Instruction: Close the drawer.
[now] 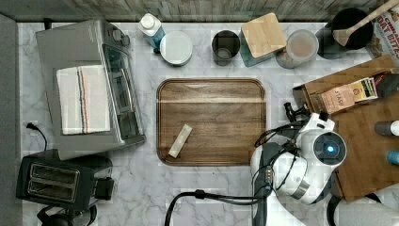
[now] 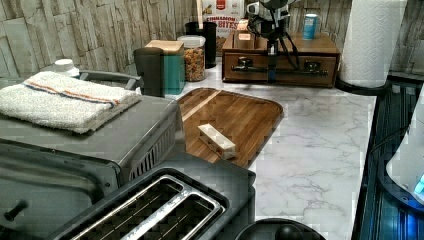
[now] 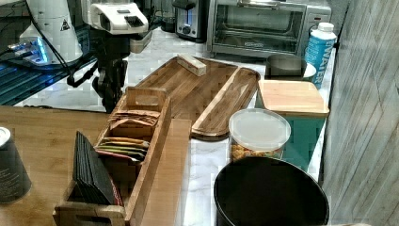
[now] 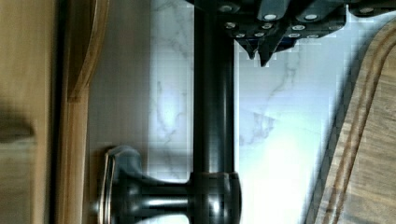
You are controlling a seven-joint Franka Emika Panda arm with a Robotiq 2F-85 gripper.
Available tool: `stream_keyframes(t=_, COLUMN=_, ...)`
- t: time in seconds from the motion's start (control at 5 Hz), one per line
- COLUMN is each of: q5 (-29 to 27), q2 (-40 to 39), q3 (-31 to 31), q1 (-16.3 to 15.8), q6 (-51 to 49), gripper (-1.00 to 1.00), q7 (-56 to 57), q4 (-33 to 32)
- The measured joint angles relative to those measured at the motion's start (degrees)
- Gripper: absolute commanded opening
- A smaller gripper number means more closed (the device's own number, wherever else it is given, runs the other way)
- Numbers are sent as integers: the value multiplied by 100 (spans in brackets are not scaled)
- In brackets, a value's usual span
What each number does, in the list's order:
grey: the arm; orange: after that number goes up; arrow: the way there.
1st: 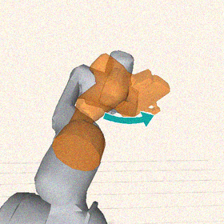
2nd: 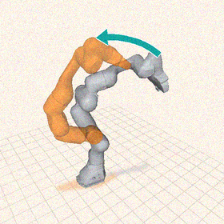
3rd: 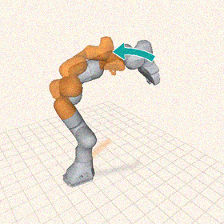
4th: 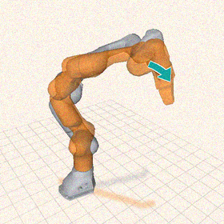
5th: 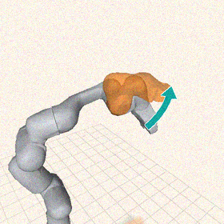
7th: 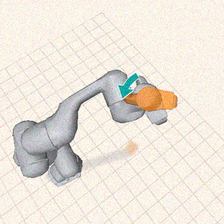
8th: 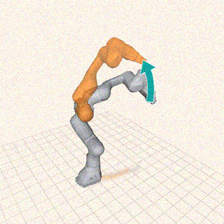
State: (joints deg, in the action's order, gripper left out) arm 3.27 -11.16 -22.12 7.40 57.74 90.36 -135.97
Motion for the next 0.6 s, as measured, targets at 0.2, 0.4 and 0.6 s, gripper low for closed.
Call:
stream_keyframes(t=0.2, q5=41, q2=0, q3=-6, q1=36, q6=11, gripper=-100, q7=330, q4=11)
stream_keyframes(t=0.4, q5=43, q2=15, q3=-11, q1=40, q6=17, gripper=-100, q7=543, q4=11)
stream_keyframes(t=0.6, q5=143, q2=15, q3=-22, q1=26, q6=17, gripper=-100, q7=554, q4=11)
